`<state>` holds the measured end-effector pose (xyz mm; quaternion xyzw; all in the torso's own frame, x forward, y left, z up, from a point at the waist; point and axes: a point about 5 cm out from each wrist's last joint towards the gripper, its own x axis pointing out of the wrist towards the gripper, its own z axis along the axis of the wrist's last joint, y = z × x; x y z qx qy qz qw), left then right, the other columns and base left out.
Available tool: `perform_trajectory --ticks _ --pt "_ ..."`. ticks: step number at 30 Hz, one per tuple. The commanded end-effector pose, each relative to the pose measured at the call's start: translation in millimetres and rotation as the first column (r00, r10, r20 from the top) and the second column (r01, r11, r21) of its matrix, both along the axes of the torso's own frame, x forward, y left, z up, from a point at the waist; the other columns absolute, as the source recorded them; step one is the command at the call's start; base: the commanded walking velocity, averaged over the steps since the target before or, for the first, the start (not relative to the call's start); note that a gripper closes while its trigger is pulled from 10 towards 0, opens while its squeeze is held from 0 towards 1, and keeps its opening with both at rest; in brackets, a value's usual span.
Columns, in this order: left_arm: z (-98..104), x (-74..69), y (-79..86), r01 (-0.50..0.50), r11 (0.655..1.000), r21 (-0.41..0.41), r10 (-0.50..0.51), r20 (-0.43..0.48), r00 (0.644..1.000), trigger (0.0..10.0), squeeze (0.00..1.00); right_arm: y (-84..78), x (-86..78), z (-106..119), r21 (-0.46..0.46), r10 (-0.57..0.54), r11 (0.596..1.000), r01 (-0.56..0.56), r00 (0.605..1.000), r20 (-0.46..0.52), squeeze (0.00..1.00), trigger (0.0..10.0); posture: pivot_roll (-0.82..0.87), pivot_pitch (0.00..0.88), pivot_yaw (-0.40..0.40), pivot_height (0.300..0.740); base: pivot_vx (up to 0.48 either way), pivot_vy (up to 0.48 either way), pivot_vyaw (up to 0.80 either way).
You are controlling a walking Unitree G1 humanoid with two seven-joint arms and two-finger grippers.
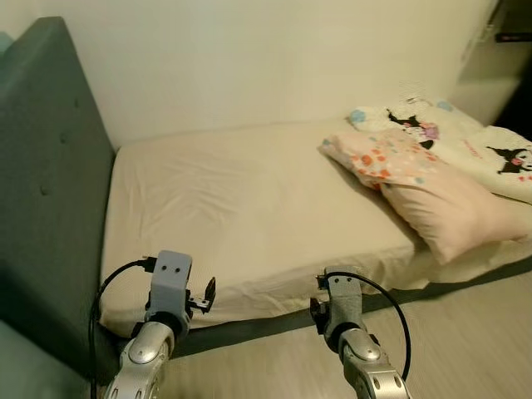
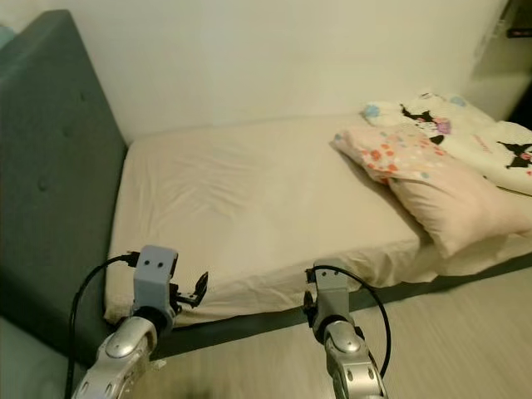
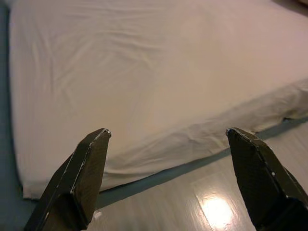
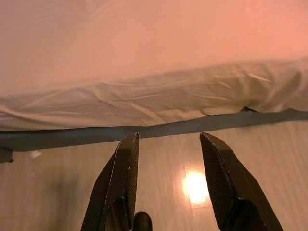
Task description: Clean up the room
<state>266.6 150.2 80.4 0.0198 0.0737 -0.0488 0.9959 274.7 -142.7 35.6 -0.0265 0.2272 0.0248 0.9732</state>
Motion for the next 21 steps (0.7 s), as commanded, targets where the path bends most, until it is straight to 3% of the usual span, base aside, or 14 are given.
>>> perform_trajectory --ticks 1,21 --pt "-0.1 -2.2 -1.1 0.007 1.000 -0.020 -0.007 0.005 1.000 10.0 0.00 0.6 -0.4 -0.9 0.003 0.004 1.000 -0.004 1.000 0.001 0.00 10.0 -0.07 0.104 -0.021 0.740 0.244 0.000 0.00" --pt "1.8 -2.7 -1.2 0.011 1.000 -0.029 -0.010 0.017 1.000 10.0 0.00 0.7 -0.9 -1.8 0.000 0.009 1.000 -0.009 1.000 -0.001 0.00 10.0 -0.07 0.109 -0.025 0.740 0.315 0.000 0.00"
